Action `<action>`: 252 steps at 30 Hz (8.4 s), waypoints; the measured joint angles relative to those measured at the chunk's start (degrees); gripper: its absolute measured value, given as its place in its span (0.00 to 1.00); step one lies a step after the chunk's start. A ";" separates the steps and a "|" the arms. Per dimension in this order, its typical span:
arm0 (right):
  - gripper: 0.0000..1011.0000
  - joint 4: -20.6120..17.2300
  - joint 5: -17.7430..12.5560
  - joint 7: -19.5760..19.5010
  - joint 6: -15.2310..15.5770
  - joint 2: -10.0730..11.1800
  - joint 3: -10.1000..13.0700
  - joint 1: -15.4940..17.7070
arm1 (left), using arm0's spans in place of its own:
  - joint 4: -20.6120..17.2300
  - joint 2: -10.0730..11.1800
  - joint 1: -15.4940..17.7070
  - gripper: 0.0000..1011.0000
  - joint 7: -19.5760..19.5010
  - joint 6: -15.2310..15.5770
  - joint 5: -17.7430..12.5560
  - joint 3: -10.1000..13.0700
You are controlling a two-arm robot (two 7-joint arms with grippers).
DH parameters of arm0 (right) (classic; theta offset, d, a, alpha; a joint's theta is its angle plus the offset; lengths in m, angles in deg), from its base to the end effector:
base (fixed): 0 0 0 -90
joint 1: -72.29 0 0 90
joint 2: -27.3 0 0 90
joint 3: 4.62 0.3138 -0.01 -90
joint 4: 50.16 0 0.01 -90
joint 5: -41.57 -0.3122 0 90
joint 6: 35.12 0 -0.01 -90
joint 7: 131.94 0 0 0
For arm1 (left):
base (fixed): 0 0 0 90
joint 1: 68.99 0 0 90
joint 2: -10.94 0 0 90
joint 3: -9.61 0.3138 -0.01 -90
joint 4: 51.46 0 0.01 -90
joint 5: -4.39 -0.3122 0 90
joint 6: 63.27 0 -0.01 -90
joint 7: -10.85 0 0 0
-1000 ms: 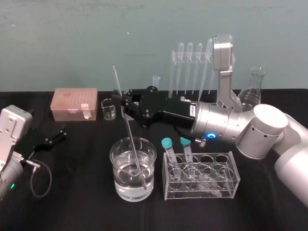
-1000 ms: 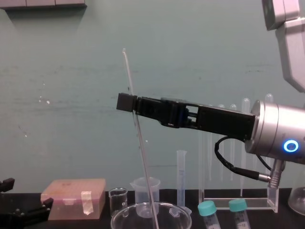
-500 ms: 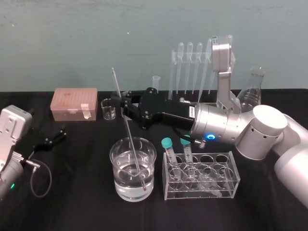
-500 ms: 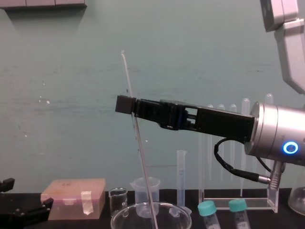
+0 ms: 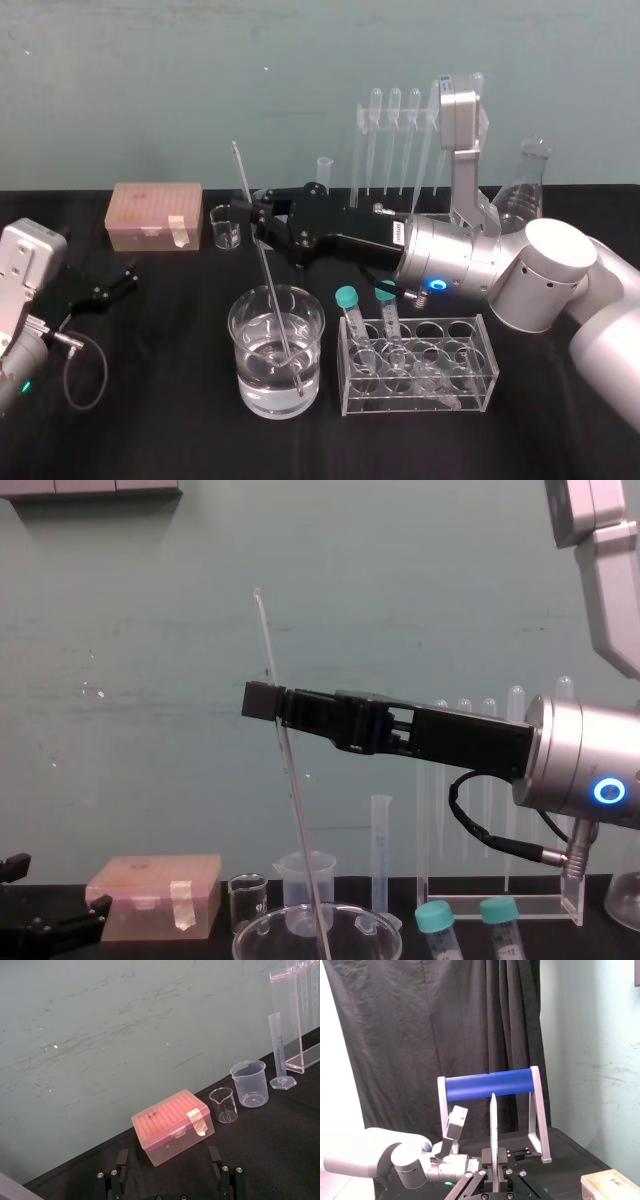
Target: Hold the thermometer with one hand and immerse one end into the beaker, then reinsert it into the test tube rack.
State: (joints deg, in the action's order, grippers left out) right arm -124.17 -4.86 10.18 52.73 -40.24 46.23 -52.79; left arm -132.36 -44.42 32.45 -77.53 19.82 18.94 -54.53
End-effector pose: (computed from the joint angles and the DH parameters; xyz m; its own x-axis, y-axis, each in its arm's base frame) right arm 0.4640 0.0274 -0.2326 0.9820 -0.1834 -0.0445 0.1883 0.9678 0.1669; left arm 0.3652 0.0953 -0.3221 0.2922 0.8803 0.3737 -0.9553 0.2873 0.0700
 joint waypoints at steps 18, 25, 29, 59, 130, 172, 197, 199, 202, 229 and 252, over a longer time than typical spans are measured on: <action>0.06 0.89 0.00 0.49 -0.30 -0.46 0.00 -0.54 | 0.00 0.00 0.00 1.00 0.00 0.00 0.00 0.00; 0.06 0.88 0.01 0.44 -0.33 -0.40 0.06 -0.51 | 0.00 0.00 0.00 1.00 0.00 0.00 0.00 0.00; 0.06 0.84 0.02 0.44 -0.33 -0.28 0.10 -0.48 | 0.00 0.00 0.00 1.00 0.00 0.00 0.00 0.00; 0.06 0.38 0.20 0.32 -0.20 -0.21 0.00 -0.33 | 0.00 0.00 0.00 1.00 0.00 0.00 0.00 0.00; 0.06 -1.99 -1.31 0.08 0.42 0.26 1.48 -1.30 | 0.00 0.00 0.00 1.00 0.00 0.00 0.00 0.00; 0.06 -22.47 -8.39 -20.96 2.25 19.94 22.32 12.14 | 0.00 0.00 0.00 1.00 0.00 0.00 0.00 0.00; 0.06 -19.66 -3.79 -18.31 0.52 16.10 19.85 16.95 | 0.00 0.00 0.00 1.00 0.00 0.00 0.00 0.00; 0.06 -19.06 -3.54 -17.76 0.32 15.32 19.50 16.39 | 0.00 0.00 0.00 1.00 0.00 0.00 0.00 0.00; 0.06 -18.24 -3.16 -16.94 0.19 14.41 19.04 15.56 | 0.00 0.00 0.00 1.00 0.00 0.00 0.00 0.00; 0.06 -13.94 2.17 -16.16 -1.60 12.25 17.04 16.41 | 0.00 0.00 0.00 1.00 0.00 0.00 0.00 0.00; 0.06 -12.11 5.04 -16.07 -1.39 10.72 16.68 16.88 | 0.00 0.00 0.00 1.00 0.00 0.00 0.00 0.00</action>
State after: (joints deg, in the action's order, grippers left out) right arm -136.28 0.18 -5.89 51.34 -29.52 62.91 -35.92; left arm -132.36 -44.42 32.44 -77.52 19.82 18.94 -54.53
